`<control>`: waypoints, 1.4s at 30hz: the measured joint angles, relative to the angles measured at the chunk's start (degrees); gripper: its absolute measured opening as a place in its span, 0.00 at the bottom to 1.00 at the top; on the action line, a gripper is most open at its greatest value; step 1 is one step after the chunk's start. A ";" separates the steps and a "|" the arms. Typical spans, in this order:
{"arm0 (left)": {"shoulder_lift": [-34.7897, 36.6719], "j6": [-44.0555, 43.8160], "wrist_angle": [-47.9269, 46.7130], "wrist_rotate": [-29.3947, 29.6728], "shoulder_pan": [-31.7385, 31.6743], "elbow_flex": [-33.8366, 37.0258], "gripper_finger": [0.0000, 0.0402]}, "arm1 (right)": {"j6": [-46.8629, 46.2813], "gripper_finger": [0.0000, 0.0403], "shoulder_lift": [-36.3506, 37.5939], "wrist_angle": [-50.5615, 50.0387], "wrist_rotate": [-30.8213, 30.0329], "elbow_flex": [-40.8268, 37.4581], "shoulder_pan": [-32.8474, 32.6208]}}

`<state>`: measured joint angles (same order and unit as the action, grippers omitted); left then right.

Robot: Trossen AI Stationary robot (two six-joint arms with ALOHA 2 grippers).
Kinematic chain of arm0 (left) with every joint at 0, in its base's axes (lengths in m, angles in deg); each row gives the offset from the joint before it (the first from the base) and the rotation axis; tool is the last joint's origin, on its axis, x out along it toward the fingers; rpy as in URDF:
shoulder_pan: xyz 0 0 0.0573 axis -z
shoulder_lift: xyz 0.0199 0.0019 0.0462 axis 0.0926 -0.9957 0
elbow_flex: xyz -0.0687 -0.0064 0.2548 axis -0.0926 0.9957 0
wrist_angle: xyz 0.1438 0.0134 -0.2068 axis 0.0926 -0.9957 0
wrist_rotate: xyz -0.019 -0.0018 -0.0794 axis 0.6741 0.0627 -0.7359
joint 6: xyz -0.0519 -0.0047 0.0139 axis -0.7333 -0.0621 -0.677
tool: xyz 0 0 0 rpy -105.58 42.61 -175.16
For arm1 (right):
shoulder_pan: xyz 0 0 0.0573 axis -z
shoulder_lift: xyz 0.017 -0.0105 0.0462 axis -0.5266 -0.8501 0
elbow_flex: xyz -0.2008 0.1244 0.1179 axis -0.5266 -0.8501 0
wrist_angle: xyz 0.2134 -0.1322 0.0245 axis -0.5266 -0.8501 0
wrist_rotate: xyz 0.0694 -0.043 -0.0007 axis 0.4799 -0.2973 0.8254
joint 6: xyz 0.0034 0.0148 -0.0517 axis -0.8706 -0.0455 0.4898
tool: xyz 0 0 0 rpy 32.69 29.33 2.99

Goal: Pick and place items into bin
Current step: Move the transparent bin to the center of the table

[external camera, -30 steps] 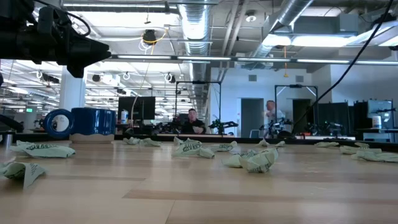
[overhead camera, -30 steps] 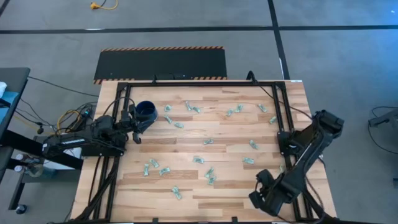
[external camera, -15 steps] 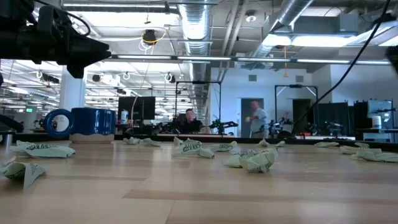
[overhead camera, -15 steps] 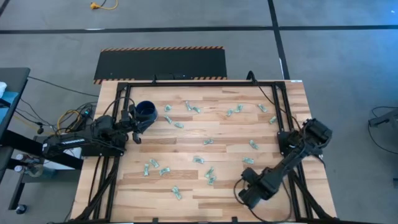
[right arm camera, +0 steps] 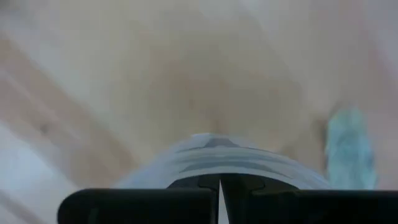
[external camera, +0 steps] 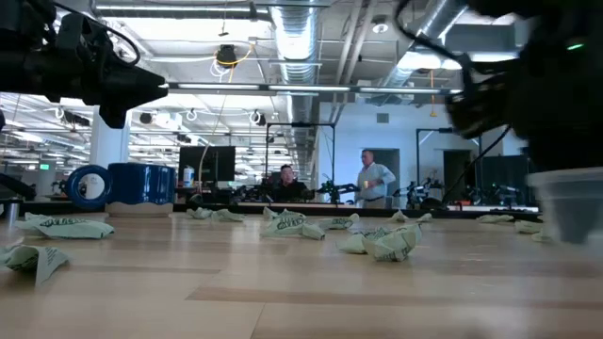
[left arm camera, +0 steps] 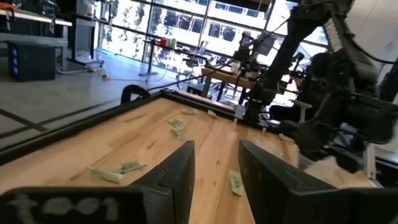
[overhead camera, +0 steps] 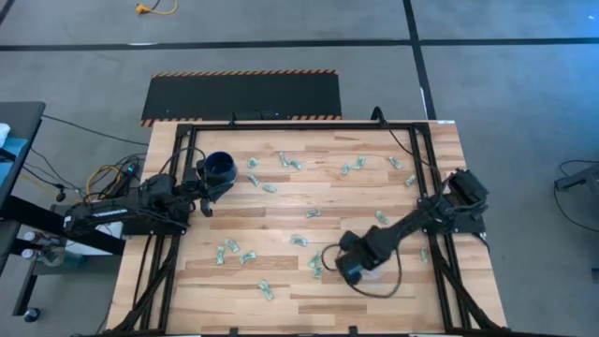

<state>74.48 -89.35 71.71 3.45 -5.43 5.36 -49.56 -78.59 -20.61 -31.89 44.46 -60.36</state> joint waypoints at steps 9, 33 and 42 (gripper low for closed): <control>-0.01 -1.84 -0.72 -0.58 -0.01 0.00 0.28 | 17.53 0.00 0.00 0.84 -2.17 0.02 11.71; -0.01 -3.67 -0.99 -0.66 -0.01 0.00 0.28 | 42.16 0.00 -1.13 12.21 -4.03 10.15 35.25; -0.01 -3.70 -1.04 -0.65 -0.01 -0.02 0.28 | 43.57 0.00 -0.37 0.60 -5.28 12.70 34.72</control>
<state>74.47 -93.04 70.66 2.80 -5.44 5.34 -5.98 -78.96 -20.01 -37.16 57.16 -25.64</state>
